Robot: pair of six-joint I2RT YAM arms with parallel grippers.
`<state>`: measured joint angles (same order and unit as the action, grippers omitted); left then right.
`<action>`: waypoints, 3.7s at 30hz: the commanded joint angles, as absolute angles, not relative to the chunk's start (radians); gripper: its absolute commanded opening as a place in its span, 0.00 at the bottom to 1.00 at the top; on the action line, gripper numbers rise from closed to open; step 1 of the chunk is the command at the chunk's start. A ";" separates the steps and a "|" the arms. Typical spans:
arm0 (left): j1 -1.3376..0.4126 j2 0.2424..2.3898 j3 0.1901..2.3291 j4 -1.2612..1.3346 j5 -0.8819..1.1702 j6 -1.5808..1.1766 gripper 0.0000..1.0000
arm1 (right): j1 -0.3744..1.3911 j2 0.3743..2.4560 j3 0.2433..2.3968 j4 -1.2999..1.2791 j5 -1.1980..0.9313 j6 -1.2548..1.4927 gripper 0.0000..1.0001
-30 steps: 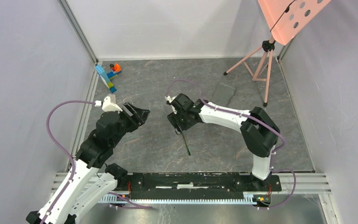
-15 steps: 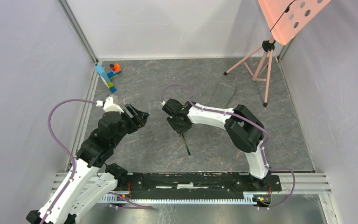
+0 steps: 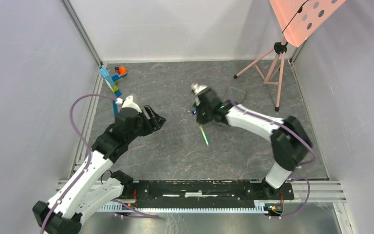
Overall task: Fold the napkin into a case and place the utensils inside
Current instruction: Pick up the fork from the center of the board, then insert the fork into the folded napkin.
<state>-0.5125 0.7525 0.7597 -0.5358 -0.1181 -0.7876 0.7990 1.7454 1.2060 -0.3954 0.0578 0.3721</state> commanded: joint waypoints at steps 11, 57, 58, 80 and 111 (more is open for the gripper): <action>-0.714 1.537 0.994 0.034 0.367 -0.935 0.58 | 0.228 1.796 1.433 -0.258 0.078 0.430 0.00; -0.827 2.106 1.167 0.294 0.283 -1.136 0.29 | 0.148 2.012 1.537 -0.272 0.128 0.513 0.00; -0.827 2.108 1.166 0.295 0.283 -1.137 0.29 | 0.152 2.014 1.537 -0.274 0.129 0.515 0.00; -0.828 2.135 1.152 0.346 0.274 -1.173 0.27 | 0.199 1.873 1.355 -0.330 0.194 0.671 0.00; -0.836 2.130 1.167 0.360 0.257 -1.170 0.27 | 0.242 1.778 1.124 -0.206 0.233 0.796 0.00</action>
